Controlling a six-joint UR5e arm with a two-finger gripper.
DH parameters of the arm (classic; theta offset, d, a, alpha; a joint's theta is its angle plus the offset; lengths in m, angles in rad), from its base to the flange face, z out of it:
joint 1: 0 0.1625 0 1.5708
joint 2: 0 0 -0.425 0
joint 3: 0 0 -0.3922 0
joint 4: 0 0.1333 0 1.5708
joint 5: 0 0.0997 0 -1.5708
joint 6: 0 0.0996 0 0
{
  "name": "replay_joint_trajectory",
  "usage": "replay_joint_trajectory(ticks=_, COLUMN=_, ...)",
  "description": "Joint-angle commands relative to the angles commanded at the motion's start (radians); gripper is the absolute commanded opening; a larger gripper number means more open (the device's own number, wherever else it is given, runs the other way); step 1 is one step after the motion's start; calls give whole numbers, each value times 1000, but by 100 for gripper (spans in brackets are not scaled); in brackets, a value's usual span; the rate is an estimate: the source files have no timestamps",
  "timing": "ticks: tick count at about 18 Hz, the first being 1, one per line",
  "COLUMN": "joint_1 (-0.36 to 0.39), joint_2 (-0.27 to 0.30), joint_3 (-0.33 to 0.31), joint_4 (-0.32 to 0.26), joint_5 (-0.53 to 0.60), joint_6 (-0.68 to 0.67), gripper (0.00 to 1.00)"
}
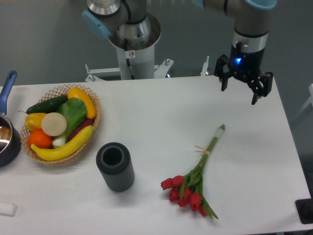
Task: Pick up the flowers from the table
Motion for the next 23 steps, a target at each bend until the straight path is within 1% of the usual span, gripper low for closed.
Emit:
replay_joint_trajectory(ticks=3, joint_1=0, joint_2=2, joint_3=-9, joint_4=25, joint_5=0, joint_6=0, gripper=100)
replay_joint_trajectory(ticks=9, joint_1=0, joint_2=-2, joint_3=-18, joint_4=26, joint_5=-17, joint_6=-21, gripper=100)
replay_joint_trajectory(ticks=11, joint_1=-2, joint_2=-6, joint_3=-23, joint_4=26, joint_5=-15, joint_6=-99, gripper=100)
replay_joint_trajectory(ticks=13, joint_1=-9, joint_2=-31, joint_3=-11, joint_4=28, joint_5=-17, joint_6=-168, gripper=100)
replay_joint_trajectory(ticks=15, joint_1=-26, joint_2=-41, joint_3=-11, joint_4=28, joint_5=-17, joint_6=-202, gripper=100)
replay_joint_trajectory(ticks=16, joint_1=-35, joint_2=-57, joint_3=-12, joint_4=35, joint_5=-18, joint_6=-207, gripper=100)
replay_joint_trajectory(ticks=19, joint_1=-75, joint_2=-92, joint_3=-18, joint_4=103, joint_5=-15, joint_6=-268, gripper=100)
replay_joint_trajectory(ticks=23, joint_1=-118, joint_2=-155, joint_3=-20, joint_4=153, joint_5=-12, joint_6=-340, gripper=100)
